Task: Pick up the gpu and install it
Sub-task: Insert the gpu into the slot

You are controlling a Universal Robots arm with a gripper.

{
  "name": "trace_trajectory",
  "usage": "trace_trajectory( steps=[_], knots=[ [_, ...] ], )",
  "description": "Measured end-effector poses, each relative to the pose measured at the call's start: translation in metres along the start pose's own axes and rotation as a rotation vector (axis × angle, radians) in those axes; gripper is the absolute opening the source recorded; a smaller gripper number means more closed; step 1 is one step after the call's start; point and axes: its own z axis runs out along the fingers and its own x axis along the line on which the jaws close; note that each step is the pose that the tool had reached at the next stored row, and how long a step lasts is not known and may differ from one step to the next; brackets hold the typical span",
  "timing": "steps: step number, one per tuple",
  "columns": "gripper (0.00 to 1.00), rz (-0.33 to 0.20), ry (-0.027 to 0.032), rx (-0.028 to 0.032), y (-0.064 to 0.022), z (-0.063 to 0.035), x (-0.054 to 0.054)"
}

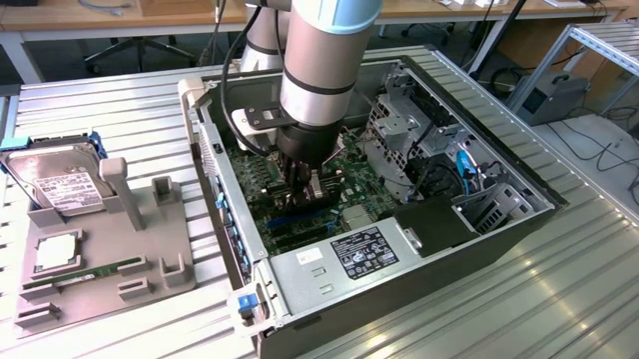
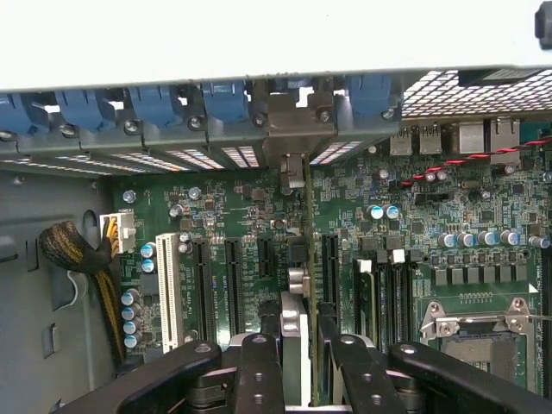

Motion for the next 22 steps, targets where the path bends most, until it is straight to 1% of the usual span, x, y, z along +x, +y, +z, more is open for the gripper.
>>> trace_trajectory(
  steps=[8, 15, 22],
  knots=[
    [0.27, 0.0, 0.0002, -0.0001, 0.0, 0.0, 0.0],
    [0.27, -0.024, 0.0006, 0.0, 0.0, 0.0001, 0.0],
    [0.27, -0.024, 0.0006, -0.0001, -0.0001, 0.0012, 0.0]
  ],
)
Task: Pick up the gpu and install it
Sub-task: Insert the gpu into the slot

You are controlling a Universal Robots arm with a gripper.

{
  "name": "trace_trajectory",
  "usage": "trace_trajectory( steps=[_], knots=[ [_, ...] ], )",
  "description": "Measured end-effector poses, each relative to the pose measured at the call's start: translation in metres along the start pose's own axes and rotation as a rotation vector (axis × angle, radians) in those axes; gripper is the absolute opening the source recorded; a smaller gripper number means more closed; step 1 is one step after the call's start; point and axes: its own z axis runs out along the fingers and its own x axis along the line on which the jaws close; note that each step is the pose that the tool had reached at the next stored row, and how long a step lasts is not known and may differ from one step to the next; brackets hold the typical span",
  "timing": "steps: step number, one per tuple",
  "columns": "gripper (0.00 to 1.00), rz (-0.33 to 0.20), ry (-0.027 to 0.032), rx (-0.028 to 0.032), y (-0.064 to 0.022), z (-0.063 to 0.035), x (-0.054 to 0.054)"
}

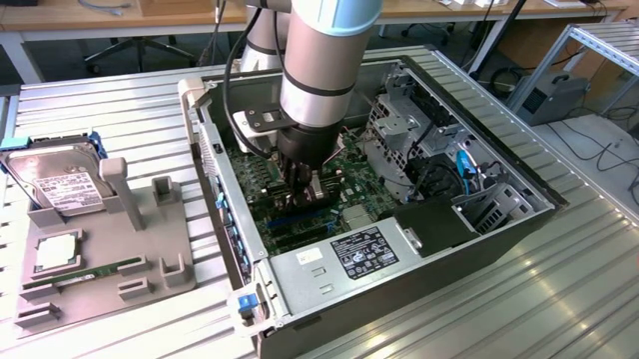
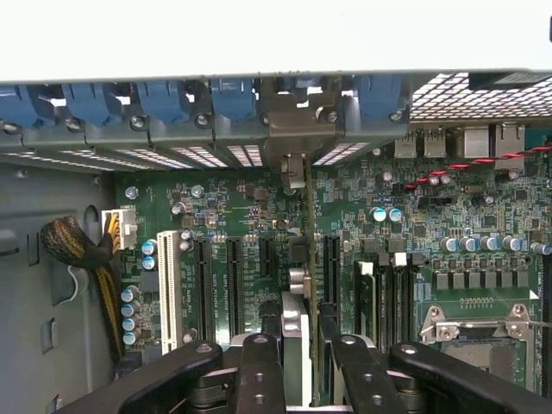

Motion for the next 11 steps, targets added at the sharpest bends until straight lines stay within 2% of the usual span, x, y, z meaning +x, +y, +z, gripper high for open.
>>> trace_trajectory(
  steps=[11],
  knots=[
    [0.27, 0.0, -0.0002, 0.0, -0.0002, 0.0019, 0.0]
  ],
)
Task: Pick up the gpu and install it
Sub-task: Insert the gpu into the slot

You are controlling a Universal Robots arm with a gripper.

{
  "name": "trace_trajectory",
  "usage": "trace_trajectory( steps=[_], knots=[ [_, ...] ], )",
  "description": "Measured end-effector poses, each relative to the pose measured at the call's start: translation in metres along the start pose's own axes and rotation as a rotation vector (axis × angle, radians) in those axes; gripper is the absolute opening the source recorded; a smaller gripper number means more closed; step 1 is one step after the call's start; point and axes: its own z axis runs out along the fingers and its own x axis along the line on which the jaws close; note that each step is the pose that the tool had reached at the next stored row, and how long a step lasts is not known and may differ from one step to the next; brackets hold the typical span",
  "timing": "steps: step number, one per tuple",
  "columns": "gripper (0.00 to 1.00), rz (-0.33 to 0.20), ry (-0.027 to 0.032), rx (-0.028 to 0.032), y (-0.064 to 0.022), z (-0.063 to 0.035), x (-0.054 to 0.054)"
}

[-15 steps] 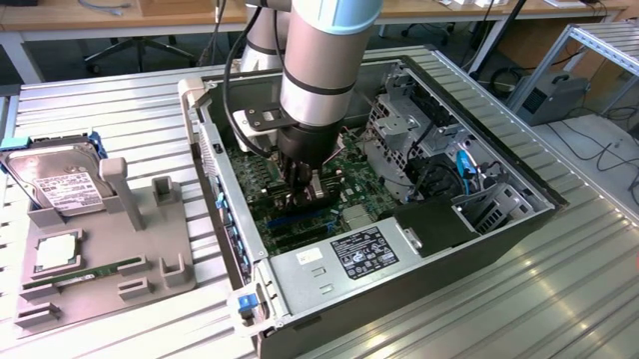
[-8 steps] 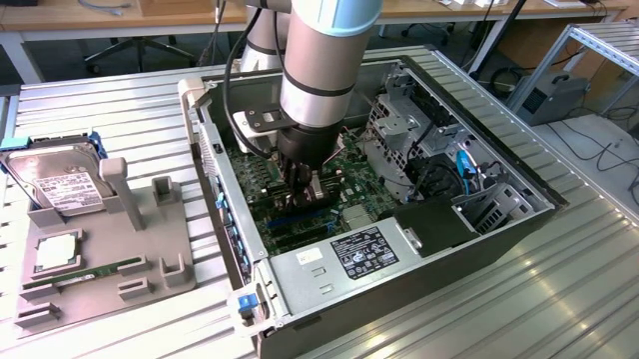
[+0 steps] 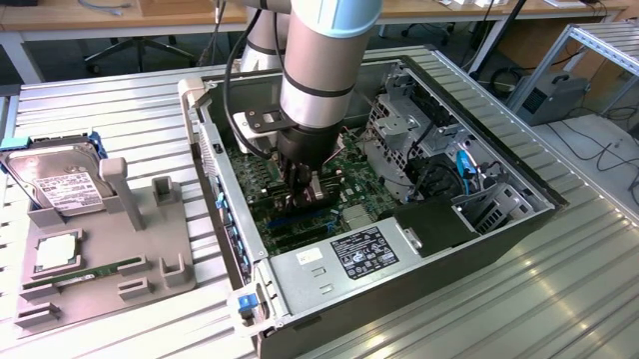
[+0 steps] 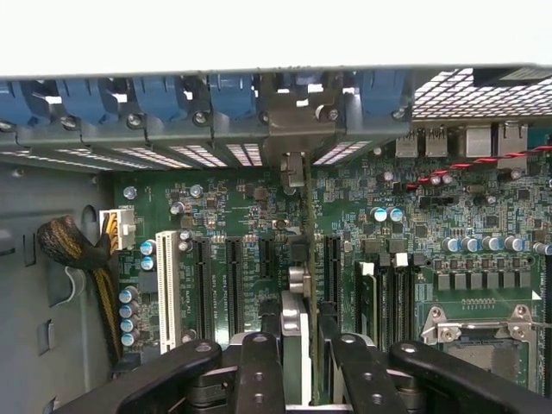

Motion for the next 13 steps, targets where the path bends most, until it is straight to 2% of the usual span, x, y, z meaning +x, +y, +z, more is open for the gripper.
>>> trace_trajectory(
  steps=[10, 11, 12, 13],
  knots=[
    [0.27, 0.0, 0.0002, -0.0001, -0.0001, 0.002, 0.0],
    [0.28, 0.0, -0.0001, 0.0001, -0.0001, 0.0021, 0.0],
    [0.35, 0.0, 0.0, 0.0, -0.0001, 0.002, 0.0],
    [0.35, 0.0, 0.0001, -0.0001, -0.0001, 0.002, 0.0]
  ],
)
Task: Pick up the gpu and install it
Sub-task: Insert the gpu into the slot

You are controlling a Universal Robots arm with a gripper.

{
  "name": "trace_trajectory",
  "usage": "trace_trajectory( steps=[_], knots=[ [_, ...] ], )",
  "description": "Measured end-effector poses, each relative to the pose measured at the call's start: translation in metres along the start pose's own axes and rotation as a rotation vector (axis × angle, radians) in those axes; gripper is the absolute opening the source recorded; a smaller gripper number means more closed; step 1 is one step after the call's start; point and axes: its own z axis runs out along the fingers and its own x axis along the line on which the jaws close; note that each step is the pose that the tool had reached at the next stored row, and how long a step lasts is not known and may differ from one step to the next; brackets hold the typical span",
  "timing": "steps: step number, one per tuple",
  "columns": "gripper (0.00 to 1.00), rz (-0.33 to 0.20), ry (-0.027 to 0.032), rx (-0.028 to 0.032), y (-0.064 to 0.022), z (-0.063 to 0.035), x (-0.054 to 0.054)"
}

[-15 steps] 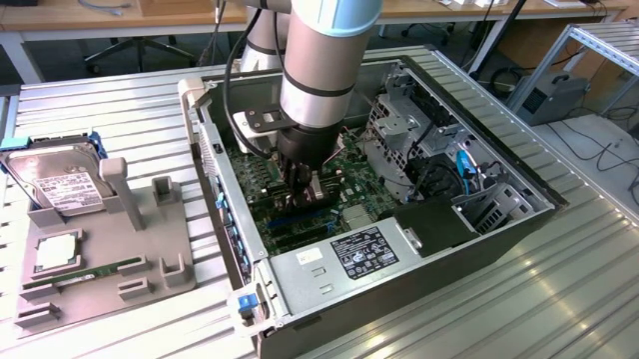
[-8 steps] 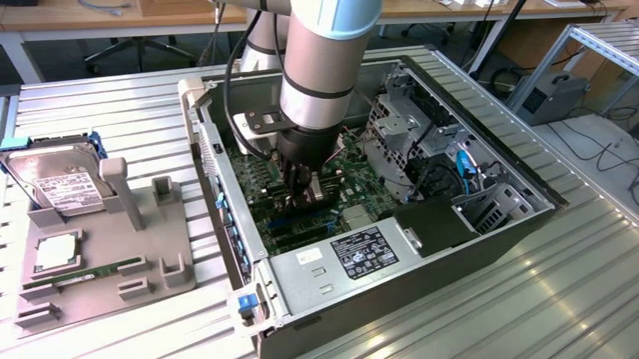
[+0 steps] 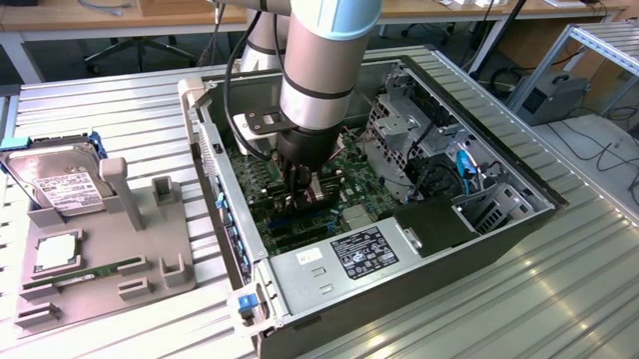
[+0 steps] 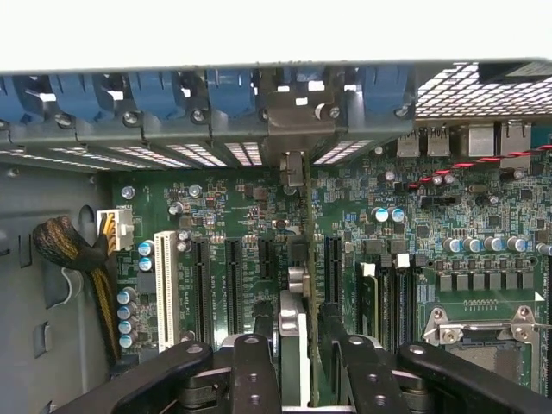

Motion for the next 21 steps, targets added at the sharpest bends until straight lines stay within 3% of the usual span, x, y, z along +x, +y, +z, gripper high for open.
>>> trace_trajectory(
  steps=[5, 9, 14, 18, 20, 21],
  knots=[
    [0.35, 0.0, 0.002, -0.0001, 0.0001, -0.0022, 0.0],
    [0.35, 0.0, 0.0031, 0.0001, 0.0004, -0.0117, -0.003],
    [0.35, 0.0, 0.0059, 0.0002, 0.0012, -0.0303, -0.011],
    [0.33, 0.0, 0.0081, -0.002, -0.0001, -0.0313, -0.016],
    [0.2, 0.0, 0.0081, -0.0059, -0.0026, -0.0313, -0.017],
    [0.2, 0.0, 0.0082, -0.0087, -0.0044, -0.0314, -0.018]
  ],
)
